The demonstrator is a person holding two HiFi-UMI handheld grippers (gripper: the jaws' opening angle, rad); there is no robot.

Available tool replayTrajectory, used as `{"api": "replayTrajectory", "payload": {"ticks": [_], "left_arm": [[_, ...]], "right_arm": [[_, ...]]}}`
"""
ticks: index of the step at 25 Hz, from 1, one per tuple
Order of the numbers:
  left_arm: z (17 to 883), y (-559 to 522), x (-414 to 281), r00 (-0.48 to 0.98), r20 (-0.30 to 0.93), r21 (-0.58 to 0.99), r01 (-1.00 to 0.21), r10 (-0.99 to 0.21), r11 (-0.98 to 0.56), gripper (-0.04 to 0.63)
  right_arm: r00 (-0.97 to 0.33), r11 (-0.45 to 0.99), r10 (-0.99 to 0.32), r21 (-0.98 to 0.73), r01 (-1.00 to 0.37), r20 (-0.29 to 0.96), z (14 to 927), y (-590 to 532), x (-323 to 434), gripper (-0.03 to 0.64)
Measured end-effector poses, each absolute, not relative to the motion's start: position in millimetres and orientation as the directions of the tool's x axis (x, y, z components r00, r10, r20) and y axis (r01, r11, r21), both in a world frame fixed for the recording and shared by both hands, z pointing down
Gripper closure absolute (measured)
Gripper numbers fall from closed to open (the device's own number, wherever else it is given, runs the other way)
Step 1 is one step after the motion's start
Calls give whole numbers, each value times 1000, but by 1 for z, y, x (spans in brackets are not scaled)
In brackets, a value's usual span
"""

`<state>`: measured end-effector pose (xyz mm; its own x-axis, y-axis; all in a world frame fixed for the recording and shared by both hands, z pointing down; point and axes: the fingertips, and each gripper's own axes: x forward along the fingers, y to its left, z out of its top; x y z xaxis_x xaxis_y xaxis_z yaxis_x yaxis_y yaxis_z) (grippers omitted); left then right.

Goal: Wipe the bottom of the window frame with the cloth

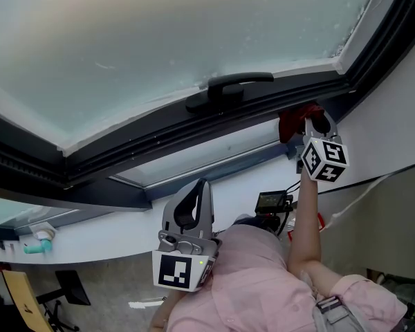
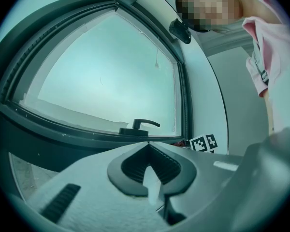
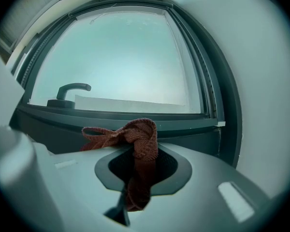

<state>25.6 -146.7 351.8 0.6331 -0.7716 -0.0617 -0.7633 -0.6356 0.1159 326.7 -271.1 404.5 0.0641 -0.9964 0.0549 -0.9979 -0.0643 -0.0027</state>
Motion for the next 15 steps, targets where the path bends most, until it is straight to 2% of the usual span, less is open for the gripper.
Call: {"api": "replayTrajectory", "payload": {"ticks": [9, 15], "left_arm": [[355, -154, 32, 652, -42, 115, -749, -757, -652, 601], [355, -157, 30, 643, -51, 122, -755, -764, -644, 601]], "right_arm": [[75, -76, -995, -8, -997, 59, 405, -272, 336, 557], [133, -134, -989, -15, -991, 72, 405, -273, 354, 560]]}}
